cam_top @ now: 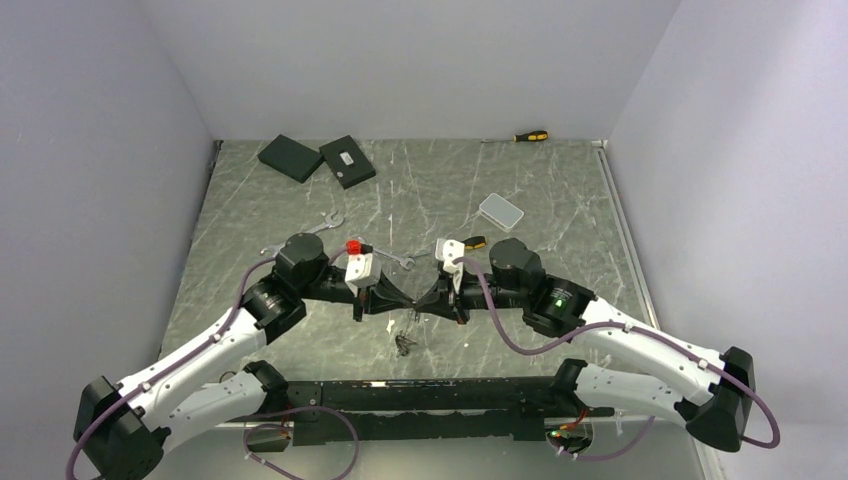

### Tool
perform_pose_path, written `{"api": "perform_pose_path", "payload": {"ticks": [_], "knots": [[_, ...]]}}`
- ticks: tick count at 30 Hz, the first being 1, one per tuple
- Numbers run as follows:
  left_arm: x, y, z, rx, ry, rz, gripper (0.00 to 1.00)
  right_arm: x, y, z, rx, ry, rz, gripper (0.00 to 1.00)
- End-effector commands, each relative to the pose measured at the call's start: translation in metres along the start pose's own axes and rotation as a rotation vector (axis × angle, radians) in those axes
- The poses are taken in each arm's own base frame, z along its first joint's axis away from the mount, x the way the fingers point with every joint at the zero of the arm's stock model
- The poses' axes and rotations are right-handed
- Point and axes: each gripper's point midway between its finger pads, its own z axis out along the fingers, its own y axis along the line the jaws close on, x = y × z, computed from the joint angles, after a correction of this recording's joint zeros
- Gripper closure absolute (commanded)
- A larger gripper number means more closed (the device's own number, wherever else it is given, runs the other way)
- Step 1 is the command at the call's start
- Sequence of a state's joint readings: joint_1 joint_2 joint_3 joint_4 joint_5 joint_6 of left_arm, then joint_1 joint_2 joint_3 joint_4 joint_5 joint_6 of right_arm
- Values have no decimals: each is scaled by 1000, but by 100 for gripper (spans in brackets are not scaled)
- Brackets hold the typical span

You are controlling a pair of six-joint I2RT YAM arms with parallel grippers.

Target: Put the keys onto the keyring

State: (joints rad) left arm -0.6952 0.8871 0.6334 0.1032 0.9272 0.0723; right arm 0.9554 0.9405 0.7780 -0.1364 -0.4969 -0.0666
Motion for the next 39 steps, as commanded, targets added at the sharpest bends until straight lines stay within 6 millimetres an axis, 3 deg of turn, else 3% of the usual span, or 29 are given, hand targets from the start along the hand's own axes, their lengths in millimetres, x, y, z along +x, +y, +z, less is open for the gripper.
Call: {"api": "perform_pose_path", "payload": {"ticks": [1, 6, 7, 8, 10, 11, 12, 13, 18, 22, 26, 28, 31, 33, 39], "knots": [[-5, 2, 1, 12, 29, 45, 100, -39, -1, -7, 17, -46, -18, 100], [3, 6, 0, 14, 99, 46, 100, -40, -6, -7, 45, 28, 31, 100], [4, 7, 0, 14, 111, 43, 96, -39, -10, -7, 66, 48, 52, 100], [4, 7, 0, 11, 119, 39, 89, -36, -15, -6, 90, 77, 70, 100], [2, 9, -1, -10, 117, 43, 66, -31, -24, -6, 140, 144, 117, 100], [0, 9, -3, -25, 113, 49, 42, -27, -27, -6, 155, 182, 137, 100], [-2, 10, -5, -39, 110, 55, 31, -24, -32, -6, 184, 211, 153, 100], [-4, 11, -7, -59, 109, 58, 28, -21, -37, -6, 223, 234, 200, 100], [-11, 22, -13, -166, 115, 1, 22, -35, -62, -8, 408, 216, 349, 100], [-33, 21, -12, -213, 1, -114, 38, -45, -83, -14, 561, 199, 445, 100], [-61, 16, -16, -233, -48, -189, 46, -51, -103, -21, 690, 199, 556, 100], [-59, 14, -13, -231, -42, -205, 44, -57, -109, -22, 708, 165, 634, 100], [-35, 21, -4, -256, -36, -223, 35, -64, -112, -19, 704, 130, 713, 100], [-30, 29, 2, -297, -82, -188, 29, -70, -112, -16, 686, 118, 737, 100], [-13, 53, 16, -374, -122, -84, 27, -75, -109, -13, 655, 92, 765, 100]]}}
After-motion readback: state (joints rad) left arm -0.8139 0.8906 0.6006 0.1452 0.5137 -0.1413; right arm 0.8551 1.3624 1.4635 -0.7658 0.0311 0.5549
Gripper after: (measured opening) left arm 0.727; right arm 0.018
